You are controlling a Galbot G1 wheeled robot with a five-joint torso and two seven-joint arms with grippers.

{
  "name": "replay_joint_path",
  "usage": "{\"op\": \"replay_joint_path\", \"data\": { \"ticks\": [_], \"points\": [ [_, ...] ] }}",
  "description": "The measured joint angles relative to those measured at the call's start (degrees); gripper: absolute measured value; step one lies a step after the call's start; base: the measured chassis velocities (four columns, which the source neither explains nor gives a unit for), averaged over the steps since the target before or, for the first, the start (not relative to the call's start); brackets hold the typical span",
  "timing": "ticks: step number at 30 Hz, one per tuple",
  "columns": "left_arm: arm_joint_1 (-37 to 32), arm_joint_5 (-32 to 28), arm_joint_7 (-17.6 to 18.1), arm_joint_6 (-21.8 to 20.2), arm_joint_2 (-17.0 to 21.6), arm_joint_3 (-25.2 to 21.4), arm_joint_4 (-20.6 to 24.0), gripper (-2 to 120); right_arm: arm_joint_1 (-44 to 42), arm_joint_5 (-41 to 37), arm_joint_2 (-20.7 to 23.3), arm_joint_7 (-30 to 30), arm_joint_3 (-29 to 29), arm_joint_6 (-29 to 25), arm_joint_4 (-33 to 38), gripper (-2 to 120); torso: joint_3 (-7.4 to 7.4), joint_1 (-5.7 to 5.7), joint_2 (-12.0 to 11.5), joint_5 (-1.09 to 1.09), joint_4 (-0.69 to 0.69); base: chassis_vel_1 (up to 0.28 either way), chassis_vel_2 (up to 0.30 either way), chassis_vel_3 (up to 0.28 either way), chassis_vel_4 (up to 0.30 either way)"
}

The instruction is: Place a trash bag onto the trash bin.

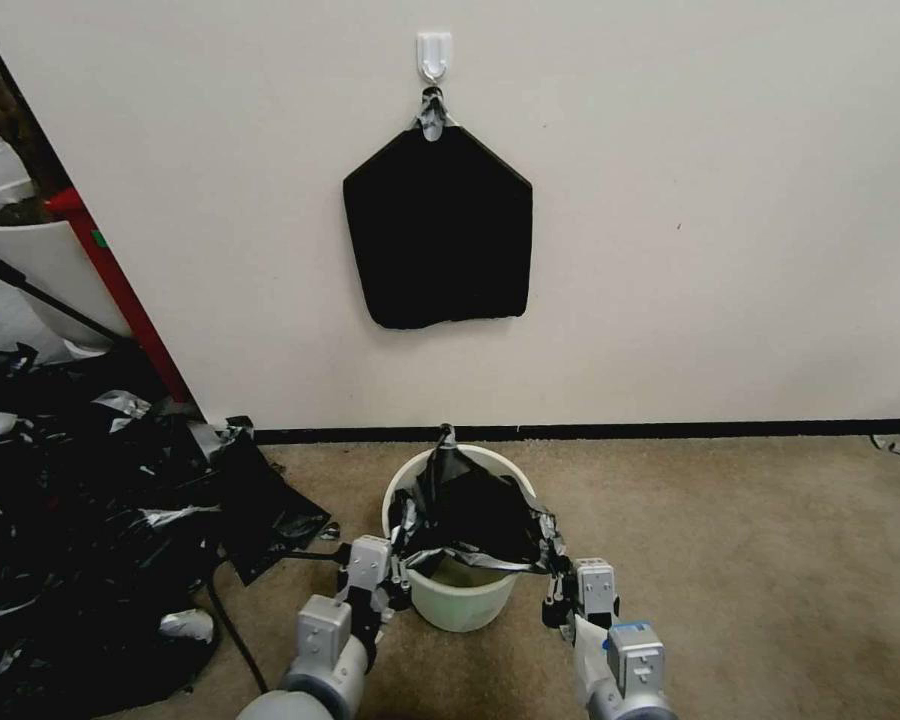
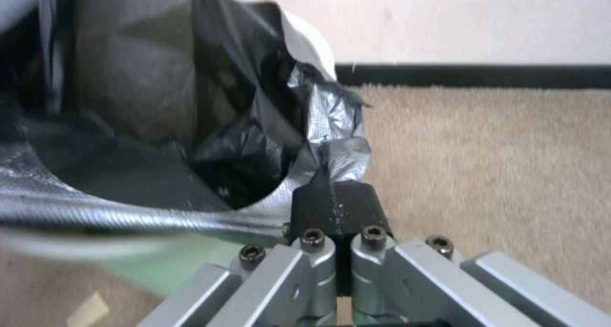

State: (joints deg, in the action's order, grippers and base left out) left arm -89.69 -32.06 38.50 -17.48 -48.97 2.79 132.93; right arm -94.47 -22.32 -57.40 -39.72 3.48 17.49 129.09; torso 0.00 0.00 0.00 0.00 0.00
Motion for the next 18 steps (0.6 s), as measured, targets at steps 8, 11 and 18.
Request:
{"op": "replay_joint_path", "data": {
  "ticks": [8,11,18],
  "points": [
    [-3.0,-1.2,2.0,0.0,0.1,-0.1,-0.2,0,-1.8,1.4,0.8,0.0,0.6,1.2,-0.6,0,0.0,0.0,0.0,0.01,0.0,0.0,0.0,0.0,0.0],
    [-2.0,-1.2,2.1,-0.1,-1.6,1.2,-3.5,0,-0.8,1.8,0.2,0.1,1.0,1.2,-2.7,0,0.0,0.0,0.0,0.01,0.01,0.0,0.0,0.0,0.0],
    [0.1,-1.2,1.8,-0.3,-3.5,2.7,-8.5,0,0.3,3.4,0.1,1.6,0.9,2.1,-4.9,0,0.0,0.0,0.0,0.01,0.0,0.0,0.0,0.0,0.0]
  ]
}}
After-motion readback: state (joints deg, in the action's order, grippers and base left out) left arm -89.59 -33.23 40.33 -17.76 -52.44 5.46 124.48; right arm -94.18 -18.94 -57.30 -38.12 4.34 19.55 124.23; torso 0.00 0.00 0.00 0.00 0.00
